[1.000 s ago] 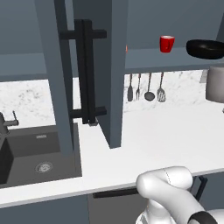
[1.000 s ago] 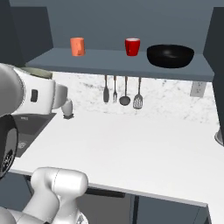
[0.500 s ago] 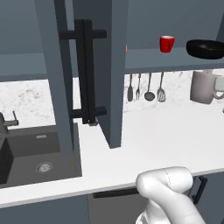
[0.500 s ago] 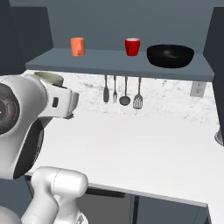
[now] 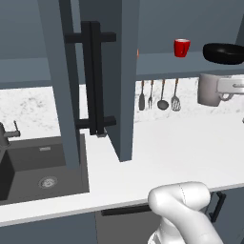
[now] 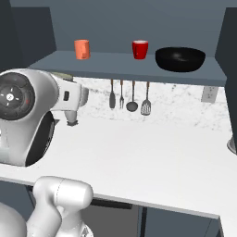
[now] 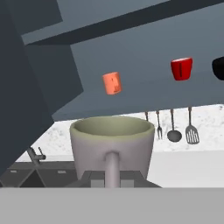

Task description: Gather all objects into one cabinet and sort the glasses and bowls to opposite sides.

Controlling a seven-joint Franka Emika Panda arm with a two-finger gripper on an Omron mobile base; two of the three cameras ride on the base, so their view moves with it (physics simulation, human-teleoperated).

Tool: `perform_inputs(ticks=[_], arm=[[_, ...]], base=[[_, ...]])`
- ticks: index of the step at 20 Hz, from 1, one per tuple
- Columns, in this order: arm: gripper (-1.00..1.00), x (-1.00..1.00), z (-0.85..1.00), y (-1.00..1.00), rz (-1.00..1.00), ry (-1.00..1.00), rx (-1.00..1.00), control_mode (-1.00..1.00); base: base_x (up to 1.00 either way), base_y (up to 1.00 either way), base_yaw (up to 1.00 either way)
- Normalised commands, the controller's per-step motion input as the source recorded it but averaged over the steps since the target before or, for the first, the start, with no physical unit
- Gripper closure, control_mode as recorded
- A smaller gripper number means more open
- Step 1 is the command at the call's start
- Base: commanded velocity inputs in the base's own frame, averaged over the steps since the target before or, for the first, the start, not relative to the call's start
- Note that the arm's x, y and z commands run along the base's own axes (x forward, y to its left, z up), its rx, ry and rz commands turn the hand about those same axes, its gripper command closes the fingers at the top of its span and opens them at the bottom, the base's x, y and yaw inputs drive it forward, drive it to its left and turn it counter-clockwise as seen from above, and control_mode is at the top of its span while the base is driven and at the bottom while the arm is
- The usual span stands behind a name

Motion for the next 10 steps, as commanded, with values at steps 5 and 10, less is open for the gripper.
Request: perform_inputs(ticks=[5, 10], arm=[[1.00, 0.43, 0.00, 0.00, 0.03, 0.01, -0.08, -1.00], [1.00, 0.46, 0.05, -0.13, 0.00, 0.00, 0.01, -1.00]], base=[[0.00, 0.00, 0.00], [0.00, 0.00, 0.00]])
